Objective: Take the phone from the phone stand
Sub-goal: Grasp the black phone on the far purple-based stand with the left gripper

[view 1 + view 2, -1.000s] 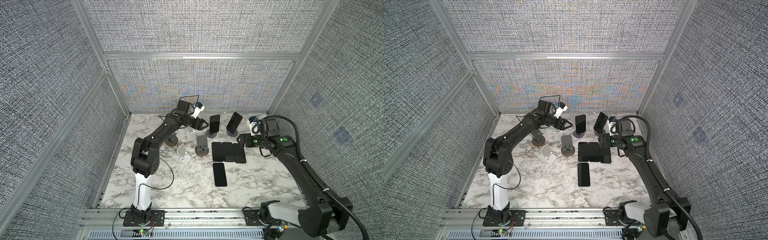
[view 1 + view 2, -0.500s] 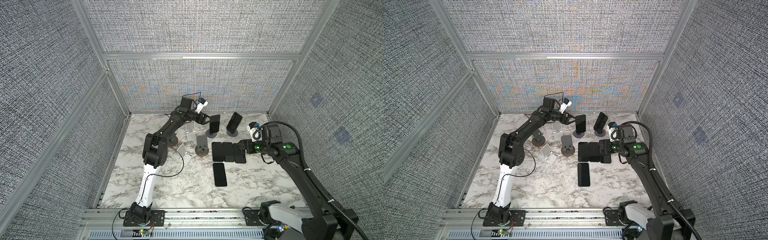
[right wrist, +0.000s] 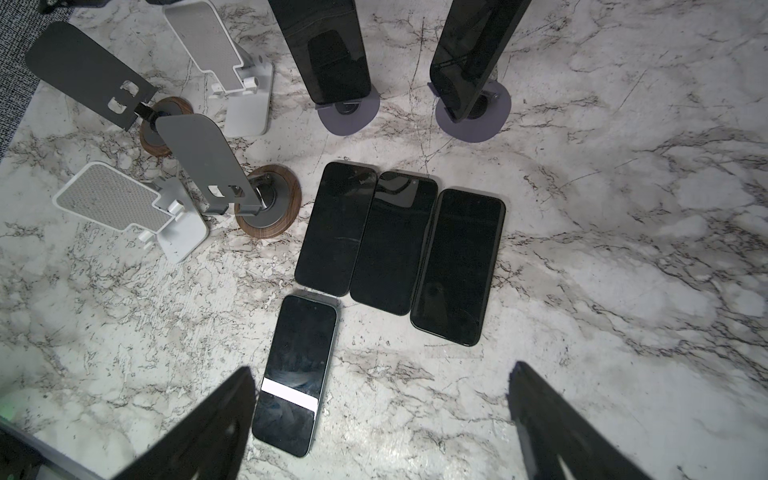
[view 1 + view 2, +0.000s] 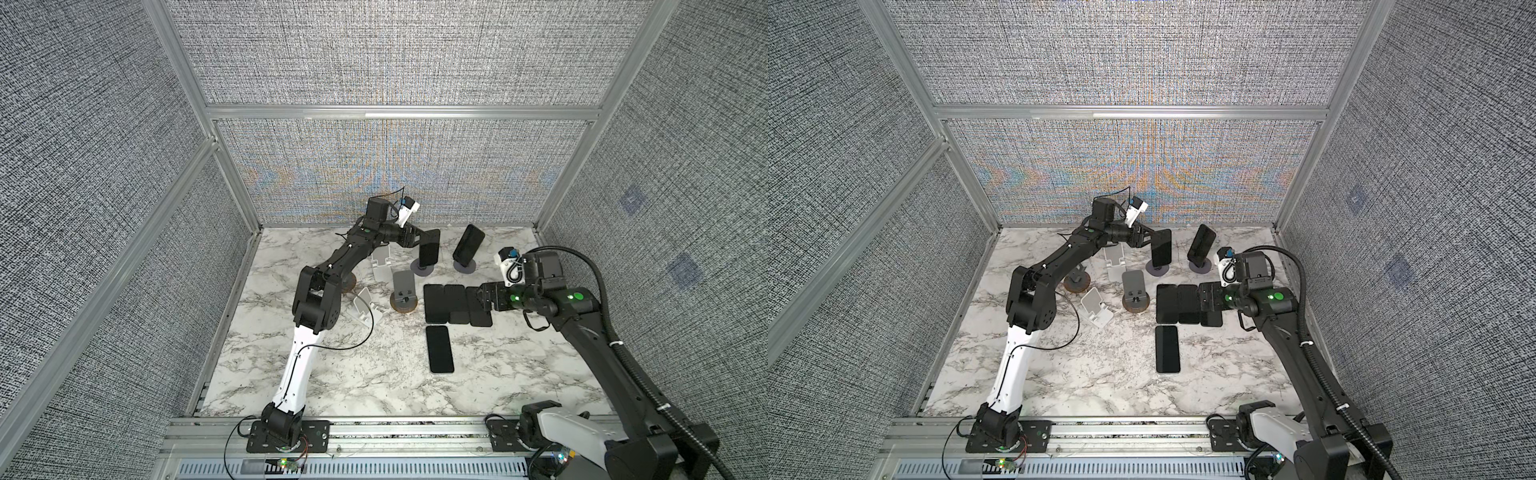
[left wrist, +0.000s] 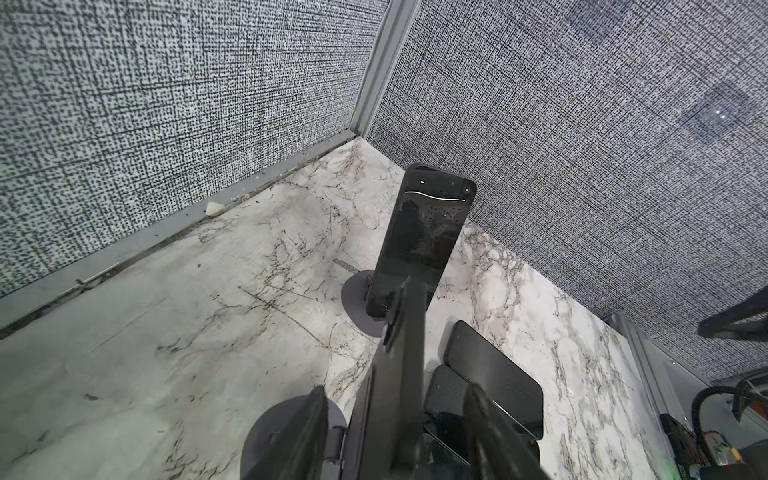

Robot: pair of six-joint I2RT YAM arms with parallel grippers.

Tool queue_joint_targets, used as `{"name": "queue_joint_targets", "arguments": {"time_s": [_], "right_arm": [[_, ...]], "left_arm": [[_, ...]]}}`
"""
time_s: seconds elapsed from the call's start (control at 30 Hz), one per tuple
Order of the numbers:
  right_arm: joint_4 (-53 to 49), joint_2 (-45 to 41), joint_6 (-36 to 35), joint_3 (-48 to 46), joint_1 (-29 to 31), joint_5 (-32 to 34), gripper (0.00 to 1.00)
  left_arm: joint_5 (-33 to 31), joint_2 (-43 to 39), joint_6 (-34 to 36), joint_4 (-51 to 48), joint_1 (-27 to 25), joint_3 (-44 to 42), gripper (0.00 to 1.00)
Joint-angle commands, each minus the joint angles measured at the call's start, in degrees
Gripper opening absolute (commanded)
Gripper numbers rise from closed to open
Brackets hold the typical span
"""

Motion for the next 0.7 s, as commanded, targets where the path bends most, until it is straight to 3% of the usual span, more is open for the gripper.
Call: {"name": "queue_joint_targets", "arguments": {"time_s": [0.0, 0.23, 0.53, 0.67], "right_arm": [[-0.81, -0.39, -0.21, -0.12, -0.02, 0.46, 0.9], [-1.35, -0.9, -0.29, -0.38, -0.05, 1.01, 0.9], [-1.31, -0.6, -0.45, -0.17, 0.02, 1.81, 0.9], [-1.26, -0.47, -0.65, 0.01, -0.02, 2.09, 0.9]], "left_arm": [[1.42, 0.46, -1.66, 4.19, -0.3, 0.21, 0.46], [1.59, 0.93, -1.77, 5.14, -0.66, 0.65, 0.26], [1.55, 1.94, 0.49, 1.24, -0.79, 2.3, 0.14], [1.23, 2.12, 1.2, 0.01, -0.81, 2.34, 0.14]]}}
